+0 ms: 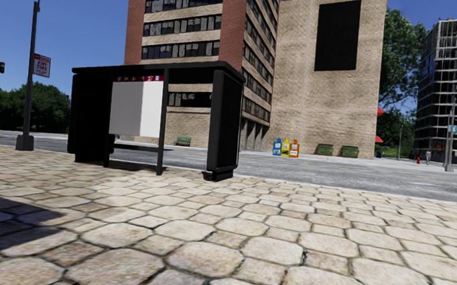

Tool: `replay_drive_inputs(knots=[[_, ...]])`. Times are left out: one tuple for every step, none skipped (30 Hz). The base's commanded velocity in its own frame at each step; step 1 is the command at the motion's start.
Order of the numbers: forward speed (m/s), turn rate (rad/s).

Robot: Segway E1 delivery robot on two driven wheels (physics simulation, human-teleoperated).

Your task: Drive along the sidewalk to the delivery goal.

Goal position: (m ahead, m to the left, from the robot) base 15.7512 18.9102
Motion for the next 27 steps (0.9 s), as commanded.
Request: replay_drive_inputs(knots=[[2.00,0.54],[1.96,0.54],[1.96,0.54],[1.89,0.54],[1.81,0.54],[1.78,0.54],[1.78,0.54],[1.77,0.54],[1.77,0.54],[1.77,0.54],[1.77,0.54],[1.77,0.54],[1.77,0.54],[1.77,0.54],[1.77,0.54],[1.77,0.54],[1.77,0.54],[1.77,0.54],[1.77,0.54],[1.77,0.54],[1.77,0.54],[1.77,0.54],[1.77,0.54],[1.77,0.54],[1.77,0.54],[1.77,0.54],[1.77,0.54]])
